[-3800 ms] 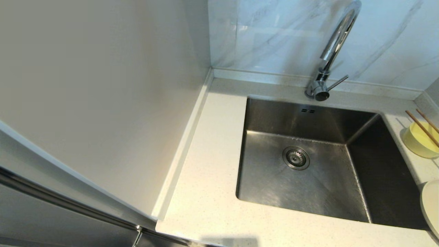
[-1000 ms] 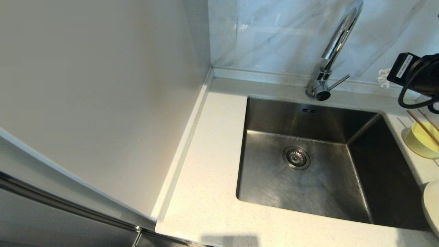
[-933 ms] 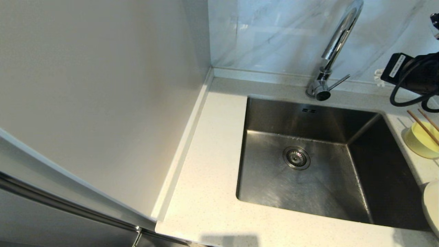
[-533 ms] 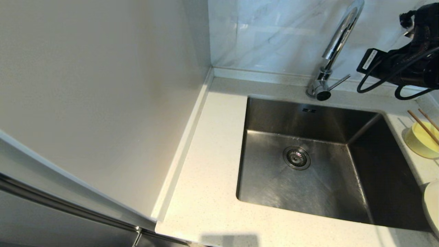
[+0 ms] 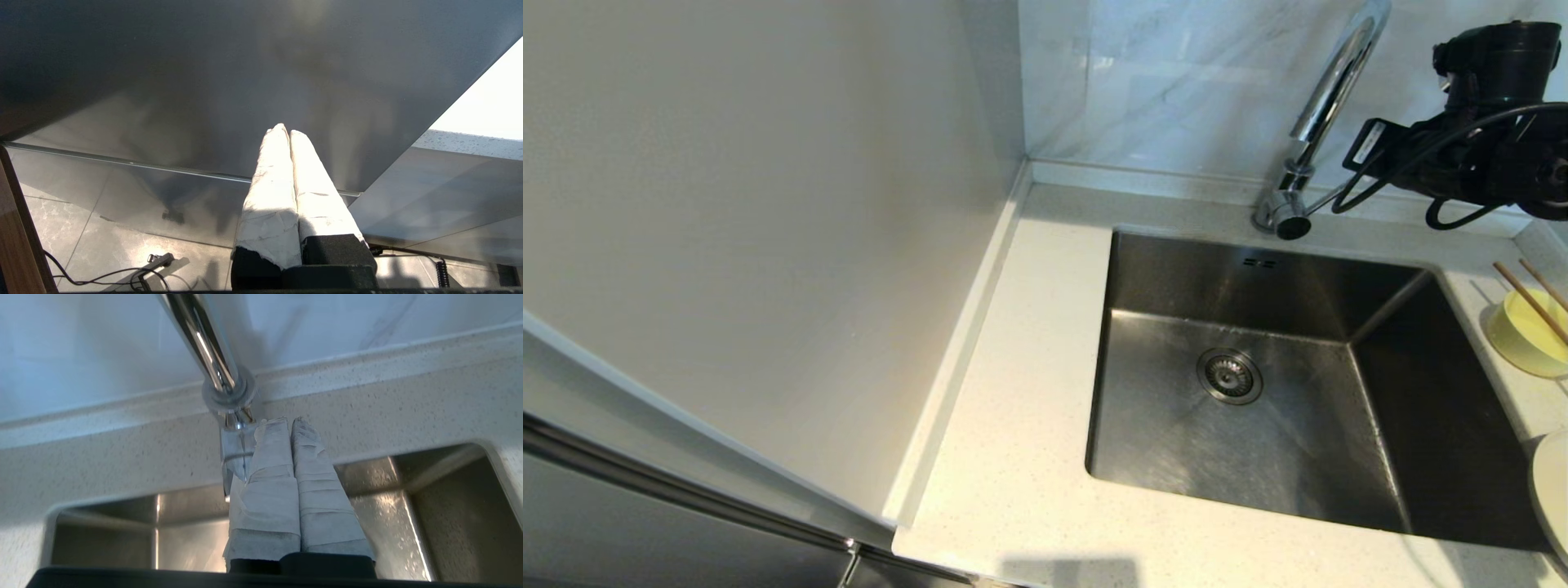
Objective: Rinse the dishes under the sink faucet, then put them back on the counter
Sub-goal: Turn on the faucet
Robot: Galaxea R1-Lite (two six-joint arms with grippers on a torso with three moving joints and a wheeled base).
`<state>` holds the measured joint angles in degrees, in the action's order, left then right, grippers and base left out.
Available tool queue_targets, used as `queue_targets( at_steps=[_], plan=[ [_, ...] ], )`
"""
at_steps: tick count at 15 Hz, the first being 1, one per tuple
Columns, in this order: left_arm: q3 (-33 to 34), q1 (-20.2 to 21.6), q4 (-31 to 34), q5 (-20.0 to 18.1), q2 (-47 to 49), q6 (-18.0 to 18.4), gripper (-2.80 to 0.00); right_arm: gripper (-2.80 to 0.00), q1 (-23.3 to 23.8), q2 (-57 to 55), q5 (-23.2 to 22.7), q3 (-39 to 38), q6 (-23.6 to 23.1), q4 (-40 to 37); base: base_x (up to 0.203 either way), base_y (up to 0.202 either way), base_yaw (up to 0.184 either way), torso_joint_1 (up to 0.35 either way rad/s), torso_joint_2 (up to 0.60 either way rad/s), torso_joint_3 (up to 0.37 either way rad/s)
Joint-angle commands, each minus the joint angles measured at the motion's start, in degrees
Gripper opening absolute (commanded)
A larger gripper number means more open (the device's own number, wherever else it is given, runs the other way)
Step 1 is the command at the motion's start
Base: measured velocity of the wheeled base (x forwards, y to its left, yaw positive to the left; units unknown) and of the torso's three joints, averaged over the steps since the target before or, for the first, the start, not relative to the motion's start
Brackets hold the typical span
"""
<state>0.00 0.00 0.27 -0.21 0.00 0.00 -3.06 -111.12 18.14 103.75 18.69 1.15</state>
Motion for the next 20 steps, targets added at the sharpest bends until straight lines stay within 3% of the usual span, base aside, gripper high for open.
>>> queue_targets(
  at_steps=[1,13,20],
  plan=[
    [0.0,0.0,0.0,0.03,0.0,0.0,-2.8,-2.8,-0.02,-1.76,0.22,1.49,0.12,0.0,0.0,0.0,0.0,0.0,0.0,0.0],
    [0.0,0.0,0.0,0.02,0.0,0.0,-2.8,-2.8,0.07,-6.47,2.34,5.15,0.03,-0.18,0.0,0.0,0.0,0.0,0.0,0.0],
    [0.0,0.0,0.0,0.03,0.0,0.0,-2.8,-2.8,-0.01,-1.75,1.86,-4.41,-0.64,-3.91,0.0,0.0,0.0,0.0,0.0,0.0]
  ],
)
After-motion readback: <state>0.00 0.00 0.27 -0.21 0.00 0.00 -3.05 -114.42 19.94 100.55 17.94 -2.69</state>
